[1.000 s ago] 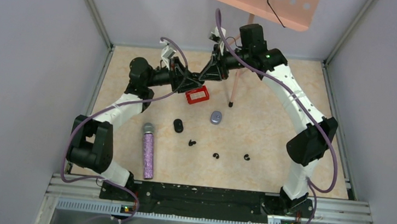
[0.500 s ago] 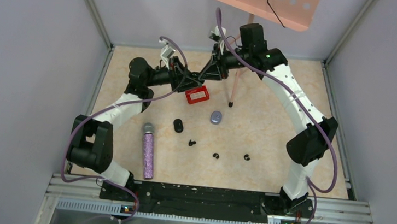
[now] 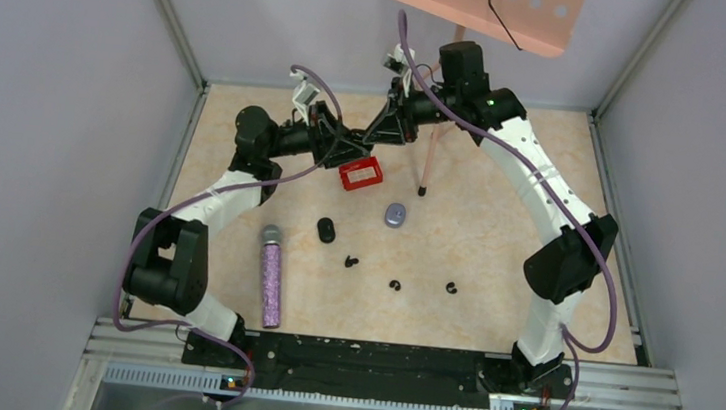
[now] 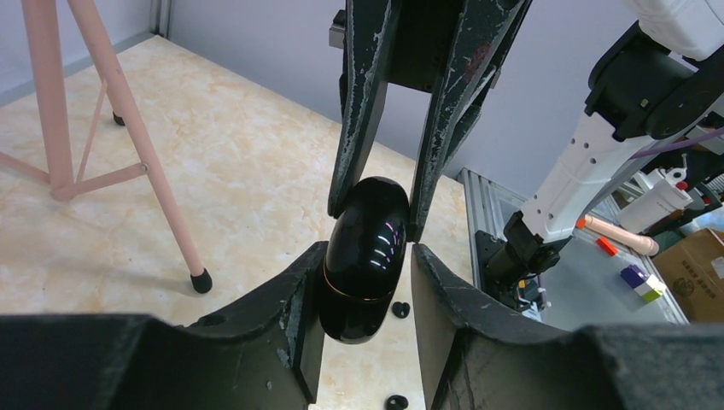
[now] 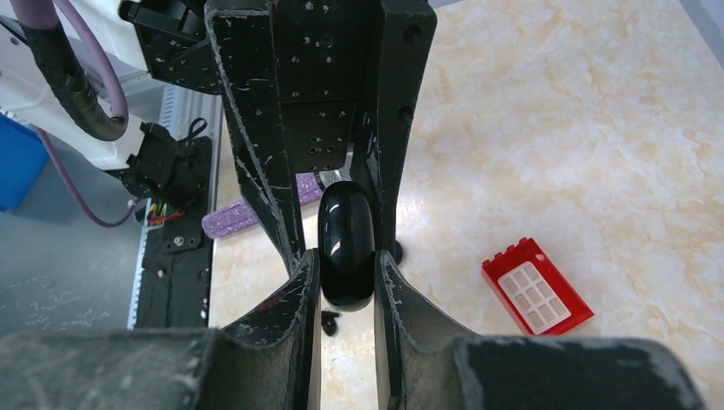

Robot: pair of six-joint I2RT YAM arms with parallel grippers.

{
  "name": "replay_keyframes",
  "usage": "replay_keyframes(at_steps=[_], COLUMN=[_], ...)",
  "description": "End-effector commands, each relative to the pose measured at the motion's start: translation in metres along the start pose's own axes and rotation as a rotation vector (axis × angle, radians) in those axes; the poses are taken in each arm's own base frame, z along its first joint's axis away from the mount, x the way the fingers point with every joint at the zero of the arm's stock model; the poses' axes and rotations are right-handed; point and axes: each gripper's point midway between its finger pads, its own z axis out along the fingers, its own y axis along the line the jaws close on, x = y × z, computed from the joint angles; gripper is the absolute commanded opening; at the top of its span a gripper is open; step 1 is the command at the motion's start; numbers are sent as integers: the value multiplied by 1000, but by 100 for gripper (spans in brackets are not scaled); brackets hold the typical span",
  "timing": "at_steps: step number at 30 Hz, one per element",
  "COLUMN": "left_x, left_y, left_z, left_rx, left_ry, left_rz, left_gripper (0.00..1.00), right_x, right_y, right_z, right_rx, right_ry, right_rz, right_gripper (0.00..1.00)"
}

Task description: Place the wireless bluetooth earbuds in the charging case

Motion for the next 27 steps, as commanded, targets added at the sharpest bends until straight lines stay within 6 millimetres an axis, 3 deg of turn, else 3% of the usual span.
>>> replay_keyframes(at_steps=[1,6,15,21,27], left_x=[-18,-18,-22,-21,-21], left_y=[-8,-7,-4,-2,-1], left_z=[4,4,4,3,3], left_rx=[28,23,17,10,11], left_ry=[-32,-35,-45,-48,-48], left_rz=[67,61,46,36,42], left_gripper=[46,48,30,38,8], right_x=[-25,-29,-25,-26,-22], right_y=[-1,-4,-6,-7,-9], right_z=[-6,-9,-11,-12,-11], right_rx=[16,24,27,30,33], right_ry=[-55,-69,-63,-66,-60], right_rz=[-68,-61,-49,-50,-38], right_gripper=[5,5,5,5,6])
